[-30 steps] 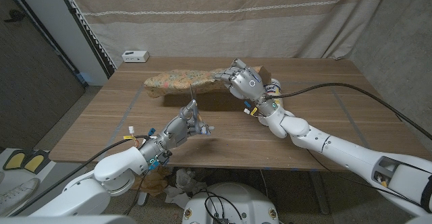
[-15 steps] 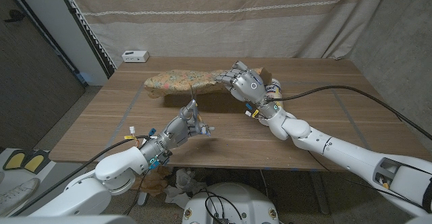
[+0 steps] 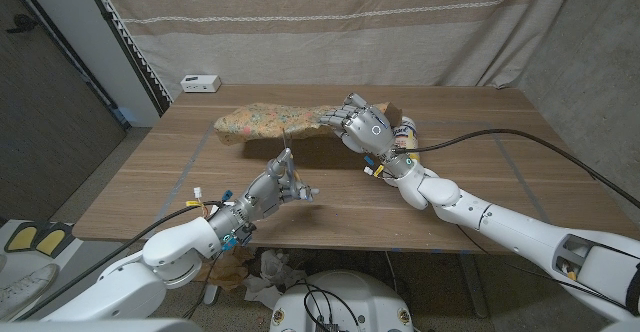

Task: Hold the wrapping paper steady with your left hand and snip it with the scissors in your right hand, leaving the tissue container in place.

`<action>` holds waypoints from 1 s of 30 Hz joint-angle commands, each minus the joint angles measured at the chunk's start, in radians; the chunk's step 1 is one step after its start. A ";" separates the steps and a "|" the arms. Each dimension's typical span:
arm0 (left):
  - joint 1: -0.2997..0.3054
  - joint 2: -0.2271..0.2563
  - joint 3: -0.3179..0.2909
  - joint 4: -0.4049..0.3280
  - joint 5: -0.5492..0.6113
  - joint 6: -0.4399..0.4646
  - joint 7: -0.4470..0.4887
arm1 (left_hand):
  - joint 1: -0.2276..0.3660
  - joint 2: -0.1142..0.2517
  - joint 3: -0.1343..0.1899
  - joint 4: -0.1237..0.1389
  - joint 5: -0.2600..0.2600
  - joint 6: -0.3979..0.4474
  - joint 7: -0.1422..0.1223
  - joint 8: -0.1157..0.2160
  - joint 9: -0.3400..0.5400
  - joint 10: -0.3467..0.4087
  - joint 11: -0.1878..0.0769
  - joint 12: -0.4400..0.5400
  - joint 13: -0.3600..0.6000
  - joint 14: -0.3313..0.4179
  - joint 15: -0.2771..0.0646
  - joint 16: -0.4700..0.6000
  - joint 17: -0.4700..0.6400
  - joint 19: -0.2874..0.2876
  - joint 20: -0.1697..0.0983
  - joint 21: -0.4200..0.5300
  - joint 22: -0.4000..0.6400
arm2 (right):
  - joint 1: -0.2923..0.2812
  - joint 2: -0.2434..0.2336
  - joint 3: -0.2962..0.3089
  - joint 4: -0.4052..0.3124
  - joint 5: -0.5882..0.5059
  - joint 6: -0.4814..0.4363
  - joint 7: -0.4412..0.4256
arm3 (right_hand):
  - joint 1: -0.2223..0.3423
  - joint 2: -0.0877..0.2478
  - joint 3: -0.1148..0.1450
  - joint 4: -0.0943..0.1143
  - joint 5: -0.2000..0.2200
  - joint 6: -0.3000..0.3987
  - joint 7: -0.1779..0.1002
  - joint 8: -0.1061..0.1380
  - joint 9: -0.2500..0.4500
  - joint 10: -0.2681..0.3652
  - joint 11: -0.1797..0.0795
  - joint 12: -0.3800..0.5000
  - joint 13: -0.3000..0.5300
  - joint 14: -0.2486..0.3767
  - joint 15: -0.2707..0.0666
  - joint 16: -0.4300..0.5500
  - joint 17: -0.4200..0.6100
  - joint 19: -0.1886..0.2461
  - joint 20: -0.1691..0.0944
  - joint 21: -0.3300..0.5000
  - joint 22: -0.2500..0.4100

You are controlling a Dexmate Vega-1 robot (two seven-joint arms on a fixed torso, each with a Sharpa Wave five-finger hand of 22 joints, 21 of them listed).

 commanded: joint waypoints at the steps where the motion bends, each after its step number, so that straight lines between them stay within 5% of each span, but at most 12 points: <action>1: -0.035 0.003 0.039 0.009 -0.001 0.012 -0.013 | -0.005 -0.001 -0.006 -0.006 -0.004 -0.001 0.008 -0.002 0.007 0.085 -0.080 0.097 0.003 -0.003 -0.037 0.011 0.004 0.003 -0.001 -0.002 0.002 | 0.004 -0.003 -0.003 -0.004 -0.009 -0.002 -0.011 | -0.004 0.002 0.007 0.001 0.003 0.006 -0.003 0.005 0.003 0.002 0.002 -0.001 0.003 -0.001 -0.121 0.000 0.004 -0.007 -0.140 0.005 0.002; 30: 0.010 0.020 0.021 0.007 -0.002 -0.036 0.006 | -0.009 0.000 -0.006 -0.006 -0.004 0.001 0.006 -0.008 0.007 0.085 -0.076 0.099 0.001 -0.005 -0.036 0.014 -0.002 0.004 -0.001 -0.002 0.002 | -0.032 -0.036 0.020 -0.060 -0.021 0.008 -0.001 | -0.005 0.002 0.011 0.004 -0.003 0.004 -0.003 0.005 0.004 0.000 0.002 -0.002 0.007 -0.004 -0.121 0.000 0.007 -0.013 -0.140 0.017 0.001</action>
